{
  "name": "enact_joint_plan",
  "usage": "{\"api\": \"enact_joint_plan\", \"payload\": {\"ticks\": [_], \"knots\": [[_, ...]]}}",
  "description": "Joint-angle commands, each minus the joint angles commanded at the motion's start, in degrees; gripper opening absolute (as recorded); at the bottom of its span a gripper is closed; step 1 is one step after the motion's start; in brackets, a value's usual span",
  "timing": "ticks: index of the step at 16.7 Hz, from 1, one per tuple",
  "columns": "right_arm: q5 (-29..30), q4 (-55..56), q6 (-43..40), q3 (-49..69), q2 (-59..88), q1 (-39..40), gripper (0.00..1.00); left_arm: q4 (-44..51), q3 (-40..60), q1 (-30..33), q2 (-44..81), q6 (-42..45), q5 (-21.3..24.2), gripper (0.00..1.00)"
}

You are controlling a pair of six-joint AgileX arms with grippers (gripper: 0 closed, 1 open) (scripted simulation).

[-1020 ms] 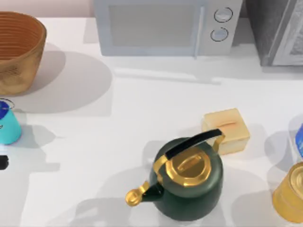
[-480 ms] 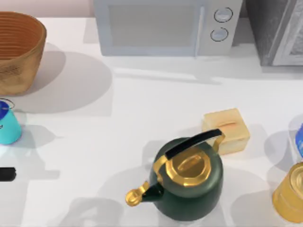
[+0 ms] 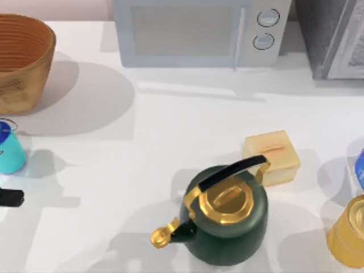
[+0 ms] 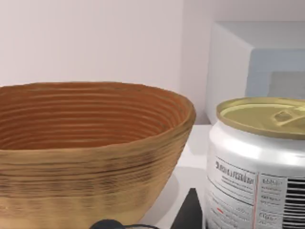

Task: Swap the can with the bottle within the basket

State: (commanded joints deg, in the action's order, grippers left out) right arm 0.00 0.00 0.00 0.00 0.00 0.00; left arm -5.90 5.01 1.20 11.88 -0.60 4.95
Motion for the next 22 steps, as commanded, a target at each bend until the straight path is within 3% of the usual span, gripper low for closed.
{"api": "enact_joint_plan", "payload": {"ticks": [6, 17, 22], "knots": [[0.00, 0.00, 0.00, 0.00, 0.00, 0.00, 1.00, -14.06, 12.32, 3.95, 27.75, -0.63, 12.92, 0.00], [0.00, 0.00, 0.00, 0.00, 0.00, 0.00, 1.00, -47.90, 42.87, 13.97, 93.17, -0.29, 44.52, 0.00], [0.00, 0.00, 0.00, 0.00, 0.00, 0.00, 1.00, -61.10, 55.10, 18.04, 117.65, 0.73, 56.79, 0.00]]}}
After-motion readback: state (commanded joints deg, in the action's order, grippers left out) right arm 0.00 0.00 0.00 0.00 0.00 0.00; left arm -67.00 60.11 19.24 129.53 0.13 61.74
